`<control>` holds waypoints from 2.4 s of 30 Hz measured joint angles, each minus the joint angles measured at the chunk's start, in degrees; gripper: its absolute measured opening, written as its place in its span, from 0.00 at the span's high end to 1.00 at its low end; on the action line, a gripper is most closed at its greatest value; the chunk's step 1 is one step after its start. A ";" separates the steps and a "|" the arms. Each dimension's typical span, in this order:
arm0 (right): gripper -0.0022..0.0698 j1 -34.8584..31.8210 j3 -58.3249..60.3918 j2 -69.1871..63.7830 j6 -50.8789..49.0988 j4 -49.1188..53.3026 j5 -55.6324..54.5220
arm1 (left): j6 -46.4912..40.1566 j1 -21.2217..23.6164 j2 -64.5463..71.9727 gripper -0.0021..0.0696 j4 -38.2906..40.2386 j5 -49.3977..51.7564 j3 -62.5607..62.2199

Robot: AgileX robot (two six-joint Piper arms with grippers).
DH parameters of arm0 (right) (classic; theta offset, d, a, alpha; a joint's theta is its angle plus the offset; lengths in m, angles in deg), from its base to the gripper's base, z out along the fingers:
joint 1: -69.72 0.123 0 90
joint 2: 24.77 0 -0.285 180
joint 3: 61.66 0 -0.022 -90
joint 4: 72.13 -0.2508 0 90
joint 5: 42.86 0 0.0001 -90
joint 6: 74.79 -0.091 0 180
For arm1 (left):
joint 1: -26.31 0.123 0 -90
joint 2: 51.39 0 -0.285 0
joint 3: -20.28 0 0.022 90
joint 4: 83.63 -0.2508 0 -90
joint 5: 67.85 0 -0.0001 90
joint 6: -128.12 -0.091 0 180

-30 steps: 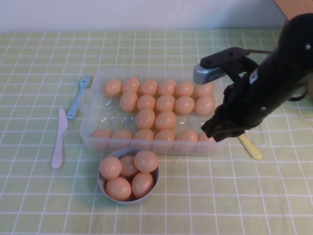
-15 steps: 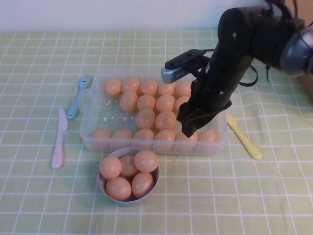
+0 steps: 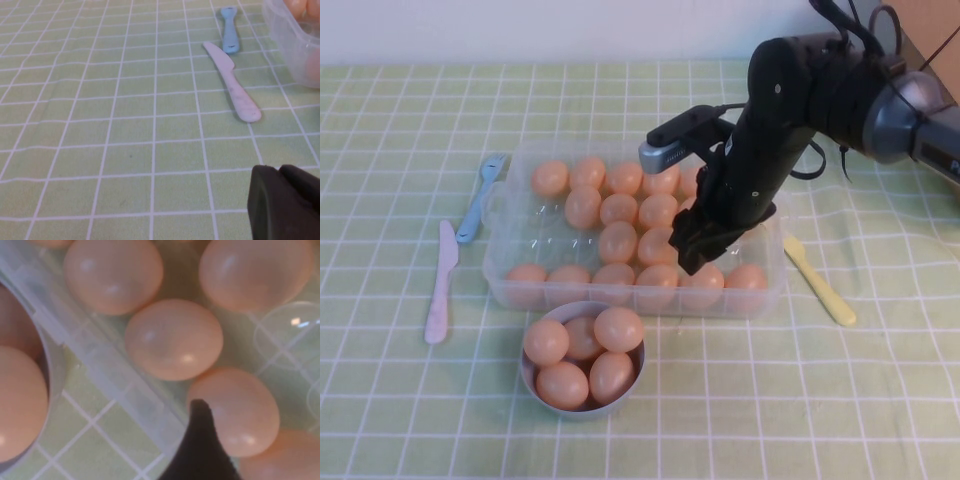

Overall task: Take an egg out of the egg box
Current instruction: Pick up the egg from the plastic box

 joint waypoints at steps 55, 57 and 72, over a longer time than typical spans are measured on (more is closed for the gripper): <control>0.42 -0.18 -0.09 -5.21 -0.56 -0.42 -1.29 | 0.00 0.00 0.00 0.98 0.00 0.00 0.00; 0.46 -0.18 -0.09 -5.21 -0.56 -0.42 -1.29 | 0.00 0.00 0.00 0.98 0.00 0.00 0.00; 0.46 -0.85 -4.99 -0.23 -0.56 0.95 3.12 | 0.00 0.00 0.00 0.98 0.00 0.00 0.00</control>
